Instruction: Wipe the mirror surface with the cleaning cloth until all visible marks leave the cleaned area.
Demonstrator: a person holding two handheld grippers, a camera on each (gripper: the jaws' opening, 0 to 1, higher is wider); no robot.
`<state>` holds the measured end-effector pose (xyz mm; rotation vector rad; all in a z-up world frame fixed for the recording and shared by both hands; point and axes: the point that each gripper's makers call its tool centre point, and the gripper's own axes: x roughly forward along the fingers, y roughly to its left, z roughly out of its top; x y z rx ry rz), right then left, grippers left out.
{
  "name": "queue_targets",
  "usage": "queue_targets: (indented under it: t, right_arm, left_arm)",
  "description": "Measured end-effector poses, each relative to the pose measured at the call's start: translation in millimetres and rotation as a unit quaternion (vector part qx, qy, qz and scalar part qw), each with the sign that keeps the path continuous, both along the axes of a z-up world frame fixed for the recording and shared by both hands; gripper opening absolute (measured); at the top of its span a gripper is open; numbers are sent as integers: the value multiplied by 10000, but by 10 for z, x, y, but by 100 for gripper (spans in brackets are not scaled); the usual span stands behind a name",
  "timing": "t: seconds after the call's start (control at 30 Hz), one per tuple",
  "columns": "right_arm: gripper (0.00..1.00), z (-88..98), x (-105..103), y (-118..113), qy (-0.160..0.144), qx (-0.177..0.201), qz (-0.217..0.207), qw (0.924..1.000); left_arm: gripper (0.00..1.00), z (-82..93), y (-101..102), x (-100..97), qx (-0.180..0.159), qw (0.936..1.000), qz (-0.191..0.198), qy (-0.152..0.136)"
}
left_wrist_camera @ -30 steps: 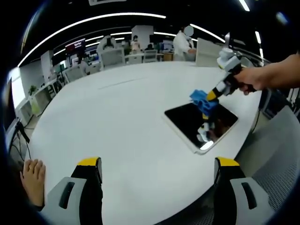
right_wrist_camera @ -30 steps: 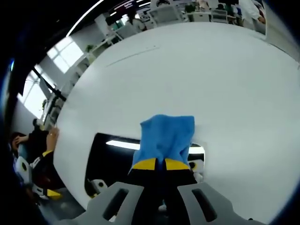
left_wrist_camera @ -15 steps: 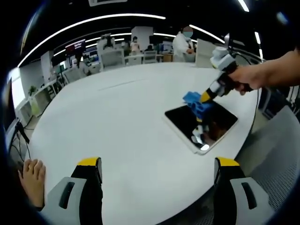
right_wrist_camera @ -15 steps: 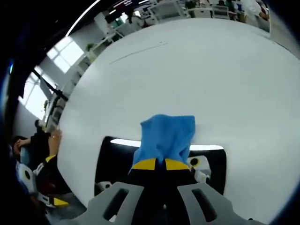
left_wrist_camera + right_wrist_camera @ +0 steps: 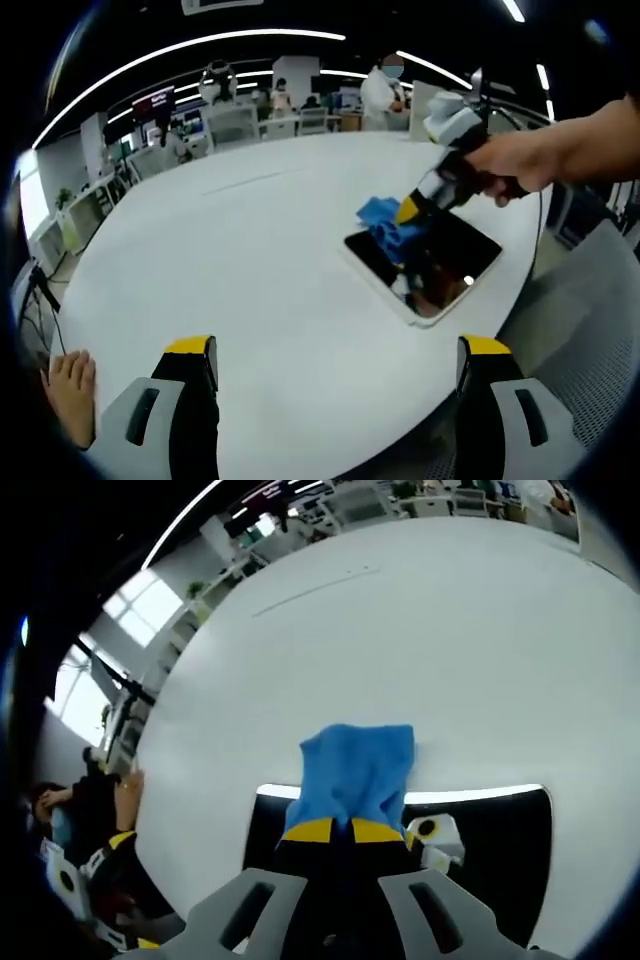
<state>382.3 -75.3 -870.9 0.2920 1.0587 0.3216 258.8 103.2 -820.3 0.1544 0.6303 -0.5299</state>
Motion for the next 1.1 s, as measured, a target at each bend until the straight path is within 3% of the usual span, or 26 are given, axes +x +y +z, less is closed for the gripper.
queue_targets:
  t: [0.47,1.1]
  right_arm:
    - [0,20,99,598,39,192,259,9995]
    - [0,27,99,608,25,263,120,9996]
  left_arm:
    - [100,-9,-13,-5,11,10000,-37,33]
    - [99,24,-18,3,-95,9999,-34,-55]
